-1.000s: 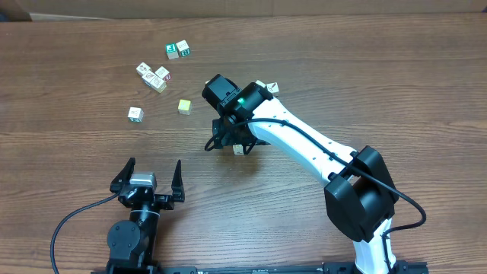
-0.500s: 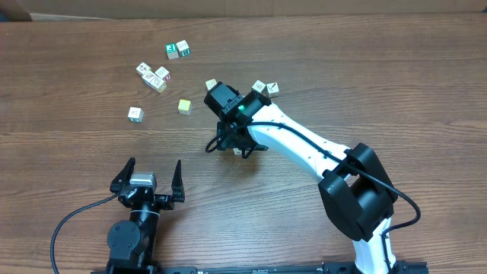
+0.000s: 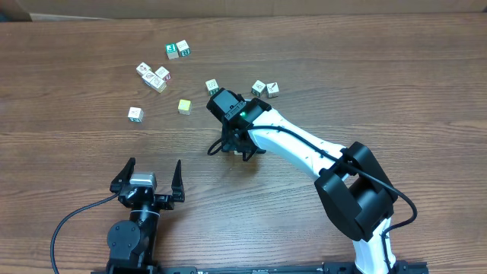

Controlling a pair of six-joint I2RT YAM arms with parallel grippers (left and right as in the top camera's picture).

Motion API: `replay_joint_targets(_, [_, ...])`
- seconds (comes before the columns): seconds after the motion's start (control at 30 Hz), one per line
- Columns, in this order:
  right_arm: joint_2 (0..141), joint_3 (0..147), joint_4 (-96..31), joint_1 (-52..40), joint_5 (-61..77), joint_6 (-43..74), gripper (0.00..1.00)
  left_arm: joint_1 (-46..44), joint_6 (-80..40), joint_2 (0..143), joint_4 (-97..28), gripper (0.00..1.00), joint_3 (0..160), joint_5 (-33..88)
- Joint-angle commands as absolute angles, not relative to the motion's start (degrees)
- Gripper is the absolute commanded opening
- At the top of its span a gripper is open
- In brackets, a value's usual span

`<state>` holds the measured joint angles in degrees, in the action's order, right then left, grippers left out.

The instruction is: Form a tower

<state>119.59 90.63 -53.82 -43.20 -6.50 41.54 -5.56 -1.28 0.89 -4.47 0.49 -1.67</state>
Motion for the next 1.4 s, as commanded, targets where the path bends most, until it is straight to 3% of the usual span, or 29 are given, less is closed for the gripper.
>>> replay_joint_targets(0.0, [119.83,90.21,-53.52,-43.07,-7.94,42.28,0.57,-5.17,-0.38,0.25,-4.34,1.00,0.30,-0.99])
replay_joint_targets(0.3, [119.83,90.21,-53.39,-43.20,-7.90,43.97,0.50,-5.17,-0.38,0.25,-4.34,1.00,0.30,-1.02])
replay_joint_targets(1.0, [120.05,90.04,-53.36,-45.06,-11.57,46.50,0.52,-5.17,-0.38,0.25,-4.34,0.99,0.27,-0.99])
replay_joint_targets(1.37, [121.95,90.04,-52.95,-45.06,-11.55,46.30,0.48,-5.17,-0.36,0.25,-4.34,1.00,0.30,-0.99])
